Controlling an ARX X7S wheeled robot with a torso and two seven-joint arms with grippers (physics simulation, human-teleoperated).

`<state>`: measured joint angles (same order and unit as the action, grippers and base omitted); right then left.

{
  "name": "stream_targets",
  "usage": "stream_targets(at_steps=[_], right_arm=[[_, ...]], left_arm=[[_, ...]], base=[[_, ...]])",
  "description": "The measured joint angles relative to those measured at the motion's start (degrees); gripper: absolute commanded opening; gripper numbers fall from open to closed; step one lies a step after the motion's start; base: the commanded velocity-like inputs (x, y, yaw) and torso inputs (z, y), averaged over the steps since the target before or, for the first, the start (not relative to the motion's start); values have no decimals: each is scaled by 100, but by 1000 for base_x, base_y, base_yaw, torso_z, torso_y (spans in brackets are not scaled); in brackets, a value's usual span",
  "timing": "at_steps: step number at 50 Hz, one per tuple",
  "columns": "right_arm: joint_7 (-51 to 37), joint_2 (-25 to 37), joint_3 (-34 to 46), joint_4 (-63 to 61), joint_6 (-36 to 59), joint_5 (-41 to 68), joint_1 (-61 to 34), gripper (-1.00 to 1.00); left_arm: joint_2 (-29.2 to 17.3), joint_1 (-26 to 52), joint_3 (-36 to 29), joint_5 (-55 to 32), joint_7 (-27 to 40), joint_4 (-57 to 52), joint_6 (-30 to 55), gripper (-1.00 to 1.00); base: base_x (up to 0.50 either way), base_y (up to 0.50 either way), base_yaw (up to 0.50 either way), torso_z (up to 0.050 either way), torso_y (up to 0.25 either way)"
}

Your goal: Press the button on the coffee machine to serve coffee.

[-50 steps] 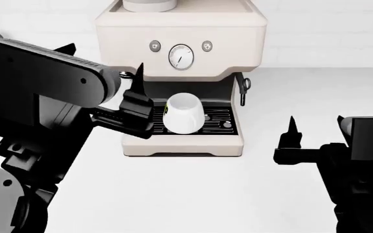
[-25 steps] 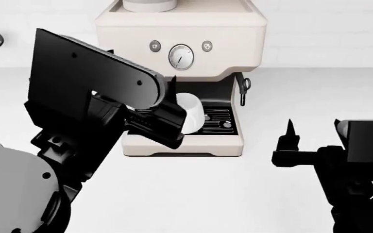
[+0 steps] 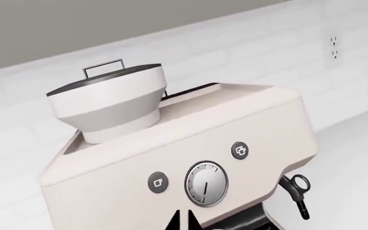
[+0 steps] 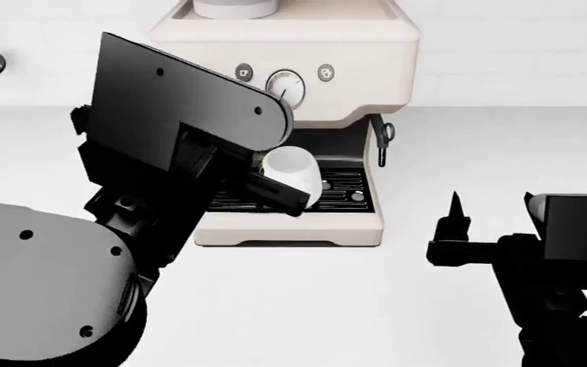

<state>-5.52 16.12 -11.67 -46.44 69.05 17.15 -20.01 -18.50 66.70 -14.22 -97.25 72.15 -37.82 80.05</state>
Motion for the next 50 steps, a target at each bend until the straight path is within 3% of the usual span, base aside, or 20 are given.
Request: stream_targets(at_steps=[19, 50], right_arm=[[-37, -2, -12, 37, -53, 45, 43, 100], [-94, -18, -10, 167, -273, 83, 204, 100]], left_arm=[[145, -263, -211, 1315, -676, -16, -298, -100], [175, -408, -546, 2330, -1179, 235, -789, -100]], base=[[0, 0, 0, 0, 0], [0, 0, 0, 0, 0]])
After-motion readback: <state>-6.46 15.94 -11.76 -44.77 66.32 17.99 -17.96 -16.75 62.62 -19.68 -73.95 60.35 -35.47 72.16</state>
